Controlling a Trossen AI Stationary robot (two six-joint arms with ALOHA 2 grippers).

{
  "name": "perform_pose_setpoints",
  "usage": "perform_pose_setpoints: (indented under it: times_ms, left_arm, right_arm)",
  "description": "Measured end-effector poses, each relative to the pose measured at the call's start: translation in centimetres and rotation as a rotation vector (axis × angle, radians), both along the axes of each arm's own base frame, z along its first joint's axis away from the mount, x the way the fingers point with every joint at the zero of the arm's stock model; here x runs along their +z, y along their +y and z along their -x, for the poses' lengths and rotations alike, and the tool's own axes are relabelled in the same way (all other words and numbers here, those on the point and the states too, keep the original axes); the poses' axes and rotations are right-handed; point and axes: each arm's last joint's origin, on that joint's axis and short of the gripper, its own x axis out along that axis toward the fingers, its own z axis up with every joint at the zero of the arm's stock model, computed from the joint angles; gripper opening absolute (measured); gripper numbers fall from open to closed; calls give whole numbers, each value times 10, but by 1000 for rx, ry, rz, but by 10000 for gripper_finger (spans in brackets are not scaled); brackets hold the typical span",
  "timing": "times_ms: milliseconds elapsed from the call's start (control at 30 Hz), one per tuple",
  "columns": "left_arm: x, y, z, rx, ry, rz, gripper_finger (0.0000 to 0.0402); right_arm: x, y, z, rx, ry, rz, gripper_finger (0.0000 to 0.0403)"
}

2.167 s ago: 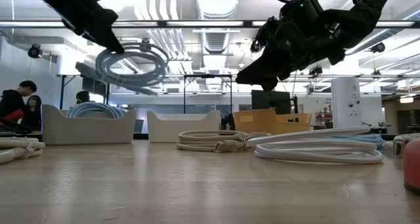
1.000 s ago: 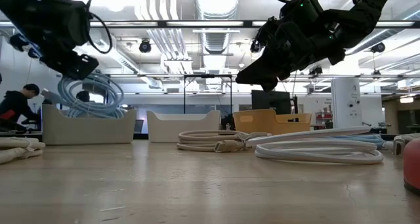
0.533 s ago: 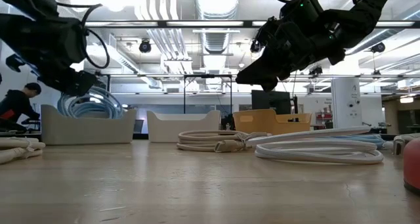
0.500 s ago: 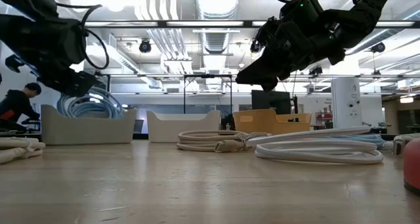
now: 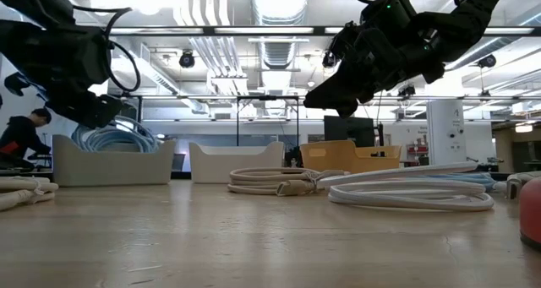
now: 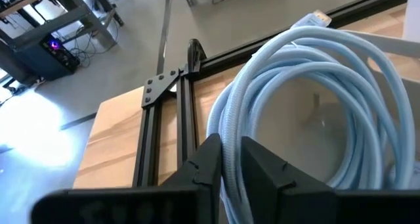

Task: Pick & Place USB Port
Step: Put the bottom blue USB cable into the gray bin, then put the blue USB cable into the gray bin

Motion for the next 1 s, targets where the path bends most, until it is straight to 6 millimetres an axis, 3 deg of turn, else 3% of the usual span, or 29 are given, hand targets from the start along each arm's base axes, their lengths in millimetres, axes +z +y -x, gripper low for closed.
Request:
perform_pose_setpoints:
  times_ms: [200, 367, 700, 1000]
  left_arm:
    - [2, 0, -2, 12, -31, 0, 125]
    - [13, 1, -8, -4, -42, -2, 154]
    - [59, 2, -28, -71, -58, -77, 161]
    - [94, 1, -45, -133, -132, -102, 160]
  right_arm:
    - [0, 0, 0, 1, -1, 3, 119]
    - [0, 0, 0, 1, 0, 2, 135]
    - [0, 2, 0, -12, 6, -46, 160]
    - [1, 26, -5, 62, 10, -75, 162]
